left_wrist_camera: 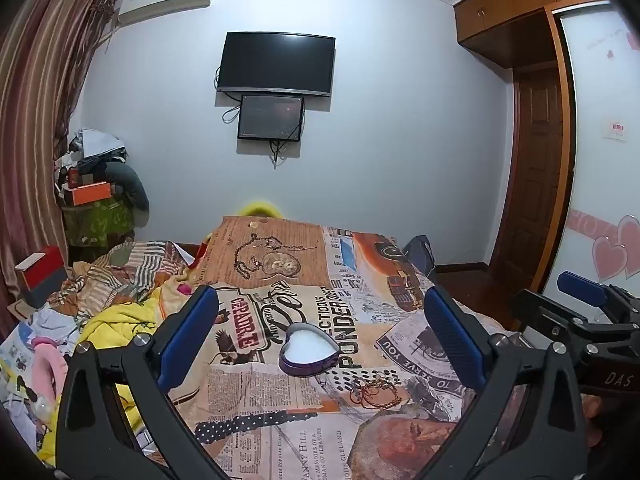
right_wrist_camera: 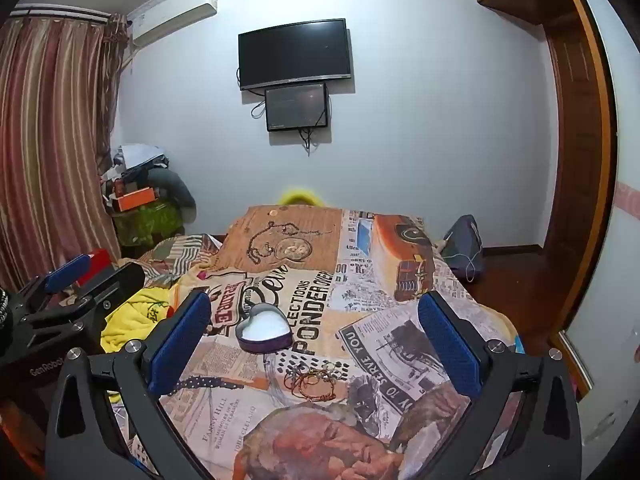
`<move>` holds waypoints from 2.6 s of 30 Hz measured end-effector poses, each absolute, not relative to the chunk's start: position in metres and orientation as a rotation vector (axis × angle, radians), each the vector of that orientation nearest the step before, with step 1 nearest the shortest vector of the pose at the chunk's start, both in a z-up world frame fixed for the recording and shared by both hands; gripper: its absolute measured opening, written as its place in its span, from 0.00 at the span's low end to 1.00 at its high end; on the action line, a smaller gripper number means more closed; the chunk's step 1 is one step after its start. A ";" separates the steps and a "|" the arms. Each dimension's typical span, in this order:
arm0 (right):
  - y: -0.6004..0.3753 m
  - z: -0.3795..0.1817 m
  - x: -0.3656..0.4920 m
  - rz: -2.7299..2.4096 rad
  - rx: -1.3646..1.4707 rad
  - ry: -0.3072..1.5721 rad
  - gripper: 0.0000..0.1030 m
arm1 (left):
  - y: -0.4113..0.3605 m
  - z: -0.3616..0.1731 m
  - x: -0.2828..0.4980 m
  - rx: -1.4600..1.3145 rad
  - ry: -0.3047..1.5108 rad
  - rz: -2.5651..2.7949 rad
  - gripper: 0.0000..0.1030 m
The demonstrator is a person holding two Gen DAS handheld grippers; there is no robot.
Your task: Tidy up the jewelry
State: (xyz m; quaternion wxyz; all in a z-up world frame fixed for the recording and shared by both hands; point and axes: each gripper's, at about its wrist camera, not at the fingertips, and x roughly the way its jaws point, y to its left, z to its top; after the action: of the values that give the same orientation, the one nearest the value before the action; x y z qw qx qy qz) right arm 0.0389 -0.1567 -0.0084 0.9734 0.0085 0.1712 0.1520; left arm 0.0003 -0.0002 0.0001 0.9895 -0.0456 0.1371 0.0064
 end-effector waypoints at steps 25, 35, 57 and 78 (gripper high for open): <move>-0.153 -0.009 0.040 0.313 0.013 0.359 1.00 | -0.001 -0.006 0.001 -0.090 0.267 0.020 1.00; -0.153 -0.008 0.039 0.313 0.013 0.360 1.00 | -0.001 -0.004 0.000 -0.085 0.267 0.017 1.00; -0.153 -0.008 0.039 0.313 0.013 0.360 1.00 | -0.002 -0.002 -0.001 -0.080 0.271 0.024 1.00; -0.153 -0.008 0.039 0.310 0.015 0.365 1.00 | -0.002 -0.002 0.001 -0.082 0.272 0.028 1.00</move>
State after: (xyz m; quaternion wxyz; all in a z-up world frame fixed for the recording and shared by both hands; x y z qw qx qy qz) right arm 0.0393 -0.1530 -0.0083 0.9714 0.0073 0.1809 0.1537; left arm 0.0013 -0.0015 -0.0024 0.9898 -0.0406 0.1356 0.0138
